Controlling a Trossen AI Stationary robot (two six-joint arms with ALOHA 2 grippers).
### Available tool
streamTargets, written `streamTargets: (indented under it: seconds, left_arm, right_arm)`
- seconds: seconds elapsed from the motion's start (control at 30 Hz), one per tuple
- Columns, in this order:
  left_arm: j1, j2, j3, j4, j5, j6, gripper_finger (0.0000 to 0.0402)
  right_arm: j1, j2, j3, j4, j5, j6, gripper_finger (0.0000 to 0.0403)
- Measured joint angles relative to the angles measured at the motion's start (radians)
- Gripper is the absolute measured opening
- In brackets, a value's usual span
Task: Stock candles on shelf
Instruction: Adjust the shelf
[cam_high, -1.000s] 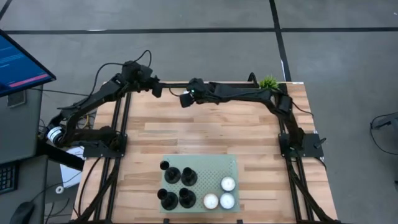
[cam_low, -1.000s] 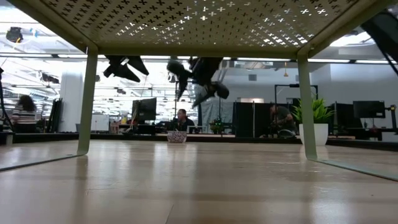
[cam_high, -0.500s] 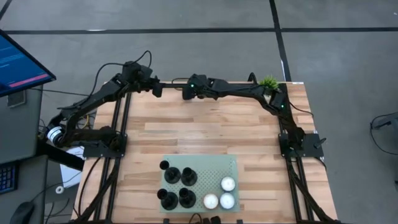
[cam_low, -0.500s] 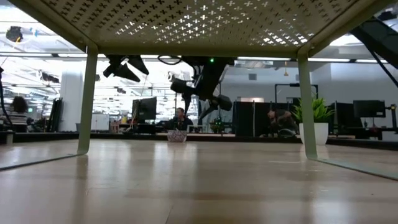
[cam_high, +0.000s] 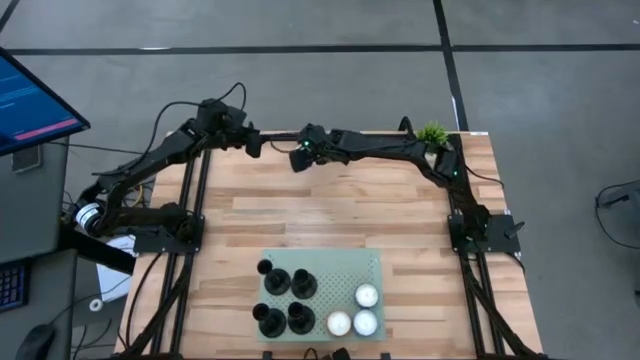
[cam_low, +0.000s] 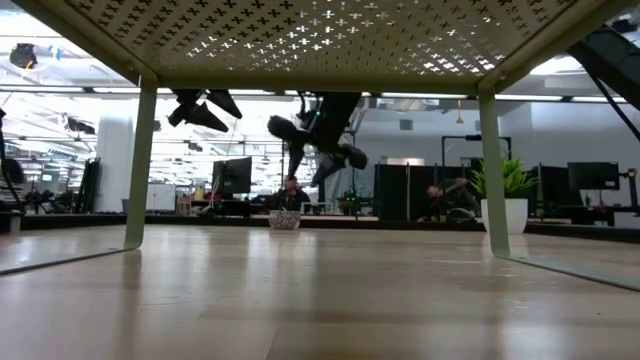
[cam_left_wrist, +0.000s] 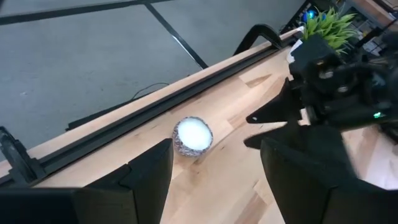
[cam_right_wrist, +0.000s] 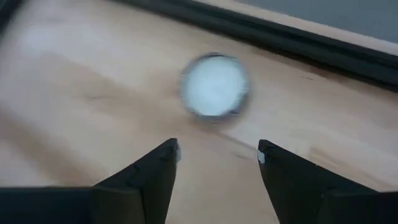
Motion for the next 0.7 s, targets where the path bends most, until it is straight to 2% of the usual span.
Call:
streamTargets:
  seconds: [0.1,0.2,0.33,0.47,0.57,0.7]
  left_arm:
    - [0.001,0.0,0.0,0.0,-0.001,0.0,0.0244]
    - [0.0,0.0,0.0,0.0,0.0,0.005,0.0244]
    - [0.003,0.0,0.0,0.0,0.0,0.008,0.0244]
    - [0.004,0.0,0.0,0.0,-0.001,0.008,0.0244]
    - [0.004,0.0,0.0,0.0,-0.004,0.008,0.0244]
    - [0.003,0.0,0.0,0.0,-0.004,0.008,0.0244]
  right_arm:
    - [-0.007,-0.004,0.041,-0.124,-0.13,-0.103,0.0217]
    - [0.027,-0.029,0.068,-0.275,-0.172,-0.234,0.0216]
    - [0.085,-0.15,0.078,-0.452,-0.221,-0.393,0.0215]
    - [0.101,-0.279,0.075,-0.606,-0.201,-0.468,0.0216]
    - [0.083,-0.383,0.078,-0.602,-0.162,-0.513,0.0216]
    - [0.016,-0.465,0.076,-0.614,-0.145,-0.816,0.0213]
